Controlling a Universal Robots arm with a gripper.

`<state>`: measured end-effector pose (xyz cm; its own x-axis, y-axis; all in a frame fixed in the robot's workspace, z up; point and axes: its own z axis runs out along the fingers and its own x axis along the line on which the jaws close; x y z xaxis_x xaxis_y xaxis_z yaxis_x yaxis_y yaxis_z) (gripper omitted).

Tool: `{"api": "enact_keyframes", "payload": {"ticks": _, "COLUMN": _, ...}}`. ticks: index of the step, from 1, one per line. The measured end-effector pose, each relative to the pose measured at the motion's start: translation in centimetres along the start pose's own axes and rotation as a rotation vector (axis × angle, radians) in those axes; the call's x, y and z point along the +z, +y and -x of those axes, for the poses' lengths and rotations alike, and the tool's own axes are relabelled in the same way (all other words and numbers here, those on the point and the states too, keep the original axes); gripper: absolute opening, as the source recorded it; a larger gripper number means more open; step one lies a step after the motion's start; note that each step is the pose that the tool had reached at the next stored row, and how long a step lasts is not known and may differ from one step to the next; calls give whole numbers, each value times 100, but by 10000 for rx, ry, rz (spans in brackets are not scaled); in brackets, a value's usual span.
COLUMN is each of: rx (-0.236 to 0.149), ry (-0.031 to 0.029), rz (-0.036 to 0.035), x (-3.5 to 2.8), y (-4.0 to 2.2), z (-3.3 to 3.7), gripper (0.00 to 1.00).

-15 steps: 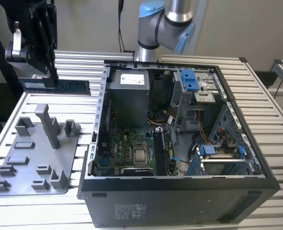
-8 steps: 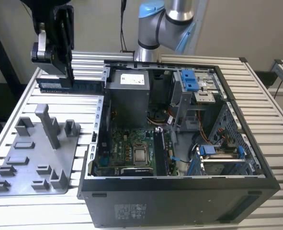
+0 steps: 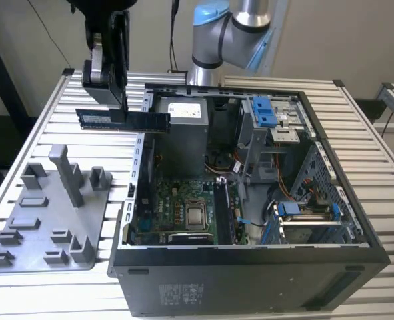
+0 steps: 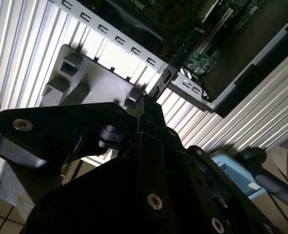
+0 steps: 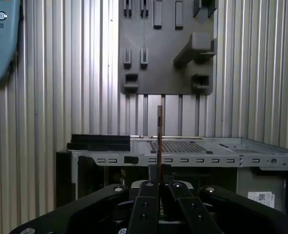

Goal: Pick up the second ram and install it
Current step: 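Pick up the second ram and move it above second insertion slot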

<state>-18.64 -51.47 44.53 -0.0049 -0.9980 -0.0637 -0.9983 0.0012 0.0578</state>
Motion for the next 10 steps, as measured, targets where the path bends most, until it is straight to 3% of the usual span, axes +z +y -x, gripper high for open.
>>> {"api": "enact_keyframes", "payload": {"ticks": 10, "rx": 5, "ry": 1, "rz": 74, "x": -27, "y": -457, "z": 2, "gripper": 14}}
